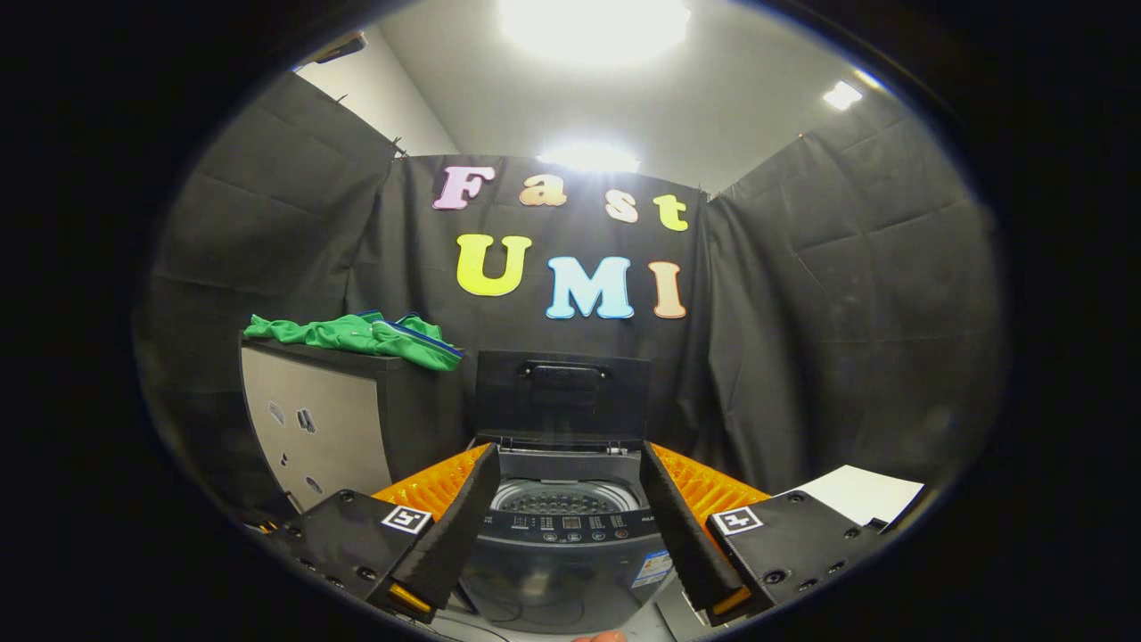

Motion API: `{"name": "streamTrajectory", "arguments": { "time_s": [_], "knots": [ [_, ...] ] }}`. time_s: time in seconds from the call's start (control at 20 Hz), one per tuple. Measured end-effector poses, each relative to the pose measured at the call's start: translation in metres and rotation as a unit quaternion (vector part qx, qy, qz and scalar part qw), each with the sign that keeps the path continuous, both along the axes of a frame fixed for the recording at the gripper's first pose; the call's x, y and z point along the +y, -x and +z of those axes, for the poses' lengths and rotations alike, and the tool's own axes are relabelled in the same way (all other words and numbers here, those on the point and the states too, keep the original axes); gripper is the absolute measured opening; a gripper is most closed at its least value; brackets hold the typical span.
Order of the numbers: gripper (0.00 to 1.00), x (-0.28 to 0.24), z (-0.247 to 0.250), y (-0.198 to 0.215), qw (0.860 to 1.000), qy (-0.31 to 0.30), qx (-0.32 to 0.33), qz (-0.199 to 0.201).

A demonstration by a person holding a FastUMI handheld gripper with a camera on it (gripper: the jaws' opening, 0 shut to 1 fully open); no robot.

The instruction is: Put the clothes into the washing machine and then close the washing machine lid.

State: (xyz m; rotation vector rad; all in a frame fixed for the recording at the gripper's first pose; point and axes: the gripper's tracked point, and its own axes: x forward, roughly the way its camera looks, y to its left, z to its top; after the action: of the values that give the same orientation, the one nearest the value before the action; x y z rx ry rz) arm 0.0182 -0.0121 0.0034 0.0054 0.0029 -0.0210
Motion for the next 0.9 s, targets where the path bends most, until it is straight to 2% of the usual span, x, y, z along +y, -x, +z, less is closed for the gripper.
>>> {"name": "streamTrajectory", "arguments": {
  "time_s": [0.2,0.5,0.75,0.9],
  "knots": [
    [0.98,0.01,0.024,-0.014,1.0,-0.002,-0.006,0.015],
    [0.98,0.052,0.129,-0.066,0.994,0.019,-0.084,0.065],
    [0.98,0.097,0.211,-0.111,0.986,0.006,-0.134,0.099],
    [0.98,0.132,0.233,-0.143,0.986,-0.01,-0.102,0.131]
  ]
}}
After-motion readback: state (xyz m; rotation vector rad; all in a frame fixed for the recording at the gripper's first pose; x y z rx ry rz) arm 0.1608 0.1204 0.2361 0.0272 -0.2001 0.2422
